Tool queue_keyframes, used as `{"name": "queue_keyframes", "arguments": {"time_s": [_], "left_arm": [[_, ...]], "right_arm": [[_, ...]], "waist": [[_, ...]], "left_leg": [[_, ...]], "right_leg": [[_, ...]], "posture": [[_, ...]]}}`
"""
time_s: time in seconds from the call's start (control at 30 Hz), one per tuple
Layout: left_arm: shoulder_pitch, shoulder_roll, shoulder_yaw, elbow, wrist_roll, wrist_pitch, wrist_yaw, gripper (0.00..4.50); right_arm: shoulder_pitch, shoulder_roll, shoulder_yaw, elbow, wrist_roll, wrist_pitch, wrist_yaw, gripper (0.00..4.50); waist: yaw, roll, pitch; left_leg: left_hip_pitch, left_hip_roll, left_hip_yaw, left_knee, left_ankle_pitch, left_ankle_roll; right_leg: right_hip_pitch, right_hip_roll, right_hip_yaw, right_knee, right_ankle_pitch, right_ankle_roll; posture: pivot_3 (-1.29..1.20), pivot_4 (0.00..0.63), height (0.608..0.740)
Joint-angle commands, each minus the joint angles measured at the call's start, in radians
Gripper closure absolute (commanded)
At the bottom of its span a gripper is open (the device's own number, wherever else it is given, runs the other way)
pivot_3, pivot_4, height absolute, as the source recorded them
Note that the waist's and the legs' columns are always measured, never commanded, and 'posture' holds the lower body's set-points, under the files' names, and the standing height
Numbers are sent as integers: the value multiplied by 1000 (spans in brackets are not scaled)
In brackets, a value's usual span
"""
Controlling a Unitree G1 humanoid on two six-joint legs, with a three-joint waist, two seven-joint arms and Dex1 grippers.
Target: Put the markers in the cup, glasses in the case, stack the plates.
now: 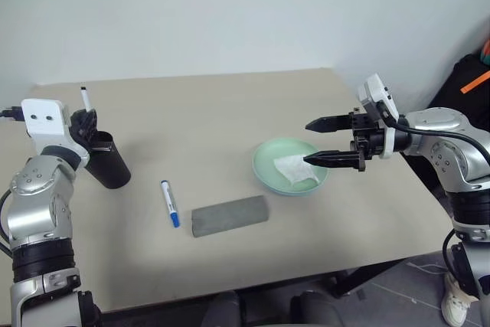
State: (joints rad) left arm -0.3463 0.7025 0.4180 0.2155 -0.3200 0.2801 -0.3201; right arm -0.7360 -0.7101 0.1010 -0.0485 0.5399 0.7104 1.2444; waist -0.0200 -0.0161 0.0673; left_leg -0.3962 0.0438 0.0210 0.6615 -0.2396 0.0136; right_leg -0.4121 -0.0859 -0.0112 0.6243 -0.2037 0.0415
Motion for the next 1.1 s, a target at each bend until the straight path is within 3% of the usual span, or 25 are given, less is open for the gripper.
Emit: {"name": "queue_keyframes", "arguments": {"time_s": [0.03,0.2,0.4,0.6,0.77,0.87,1.1], "left_arm": [[0,7,11,-23,22,-14,8,2654],[-14,-6,4,-67,11,26,13,933],[-64,-38,-30,-276,-66,305,59,933],[-239,-112,-127,-491,-84,846,263,933],[-342,-251,-125,-547,-67,1194,352,933],[-377,-311,-119,-513,23,1303,440,933],[-360,-312,-95,-399,74,1334,505,933]], "right_arm": [[-23,-5,-32,-13,15,-3,-4,37],[-18,-5,-31,-19,16,-1,-6,37],[-16,-1,-24,-23,15,0,-9,37],[-20,7,-16,-27,14,5,-12,37],[-18,7,-13,-30,11,5,-10,37],[-17,7,-12,-30,10,5,-9,37],[-14,6,-8,-30,6,3,-7,37]], "waist": [[0,0,0],[0,0,0],[1,0,0],[-1,0,0],[-4,0,0],[-5,0,0],[-3,0,0]], "left_leg": [[0,0,0,0,0,0],[0,0,0,0,0,0],[-1,0,0,0,0,0],[0,-1,-2,1,2,3],[1,-1,-3,0,2,4],[1,-1,-5,0,2,4],[0,-1,-5,0,2,4]], "right_leg": [[0,0,0,0,0,0],[0,0,0,0,0,0],[0,0,0,0,0,0],[2,0,0,0,0,0],[2,1,0,0,0,1],[2,2,0,0,0,1],[2,2,0,0,0,1]], "posture": [[0,0,740],[0,0,740],[0,0,740],[0,0,740],[0,0,740],[0,0,740],[0,0,740]]}}
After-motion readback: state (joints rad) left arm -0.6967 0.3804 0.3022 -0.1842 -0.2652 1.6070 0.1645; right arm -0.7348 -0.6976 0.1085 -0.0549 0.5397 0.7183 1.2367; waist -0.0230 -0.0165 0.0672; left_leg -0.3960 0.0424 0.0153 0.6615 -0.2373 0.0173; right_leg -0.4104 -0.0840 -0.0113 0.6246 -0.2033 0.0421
